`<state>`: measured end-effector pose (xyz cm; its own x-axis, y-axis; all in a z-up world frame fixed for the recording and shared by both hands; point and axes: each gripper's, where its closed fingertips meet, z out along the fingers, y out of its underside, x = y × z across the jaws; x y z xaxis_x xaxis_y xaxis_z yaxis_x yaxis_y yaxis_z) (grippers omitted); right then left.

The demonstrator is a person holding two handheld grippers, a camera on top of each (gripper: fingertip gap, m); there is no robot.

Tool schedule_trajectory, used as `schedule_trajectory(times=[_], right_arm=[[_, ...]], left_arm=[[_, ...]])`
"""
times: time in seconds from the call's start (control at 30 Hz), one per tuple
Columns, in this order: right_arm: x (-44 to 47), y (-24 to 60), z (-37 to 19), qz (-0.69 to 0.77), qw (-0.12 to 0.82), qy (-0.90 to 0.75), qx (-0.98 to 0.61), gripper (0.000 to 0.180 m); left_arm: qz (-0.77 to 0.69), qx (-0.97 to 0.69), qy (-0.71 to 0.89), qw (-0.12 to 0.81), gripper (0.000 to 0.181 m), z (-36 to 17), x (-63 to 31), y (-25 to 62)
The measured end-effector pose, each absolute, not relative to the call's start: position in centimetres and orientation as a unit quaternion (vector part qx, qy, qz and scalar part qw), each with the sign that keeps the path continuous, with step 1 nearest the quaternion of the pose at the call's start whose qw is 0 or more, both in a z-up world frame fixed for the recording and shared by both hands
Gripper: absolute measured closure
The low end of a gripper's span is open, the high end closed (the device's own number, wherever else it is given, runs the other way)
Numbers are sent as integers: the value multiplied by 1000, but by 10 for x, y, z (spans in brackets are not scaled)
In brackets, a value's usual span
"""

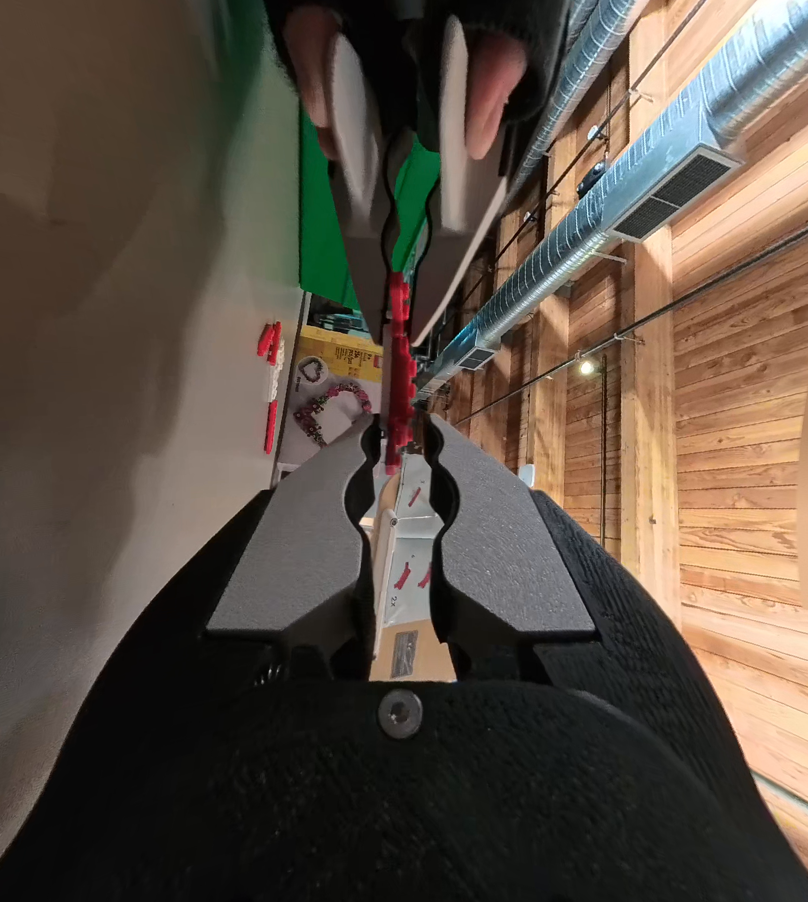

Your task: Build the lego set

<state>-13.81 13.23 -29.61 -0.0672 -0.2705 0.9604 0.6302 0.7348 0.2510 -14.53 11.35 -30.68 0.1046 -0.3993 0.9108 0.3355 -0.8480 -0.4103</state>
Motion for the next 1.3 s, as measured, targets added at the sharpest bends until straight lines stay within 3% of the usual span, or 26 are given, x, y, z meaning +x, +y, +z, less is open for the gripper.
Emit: schedule_trajectory(times=[0.4, 0.43, 0.53, 0.67, 0.8, 0.9, 1.0, 1.13, 1.3], right_arm=[[-138, 133, -301, -290, 663, -665, -184, 171], [-138, 132, -299, -275, 671, -661, -192, 167], [-137, 131, -295, -227, 680, -657, -232, 124], [-124, 132, -294, -212, 676, -669, -226, 105], [-88, 153, -291, -262, 661, -668, -220, 107], [-60, 170, -269, -277, 688, -619, -257, 125], [-60, 168, -271, -106, 693, -615, -361, 130], [-88, 113, -273, 319, 558, -601, -475, 126], [-112, 88, -293, 378, 450, -630, -508, 127]], left_arm=[[-668, -690, 20, 277, 174, -307, -146, 114], [-672, -686, 18, 278, 174, -305, -147, 115], [-680, -674, 5, 288, 174, -301, -150, 118], [-690, -663, -5, 291, 174, -297, -154, 120], [-683, -669, -2, 292, 175, -300, -152, 120], [-684, -669, -2, 291, 175, -299, -152, 120], [-685, -669, 2, 287, 175, -300, -151, 118], [-688, -674, 24, 269, 174, -301, -144, 111], [-684, -684, 67, 242, 175, -305, -132, 98]])
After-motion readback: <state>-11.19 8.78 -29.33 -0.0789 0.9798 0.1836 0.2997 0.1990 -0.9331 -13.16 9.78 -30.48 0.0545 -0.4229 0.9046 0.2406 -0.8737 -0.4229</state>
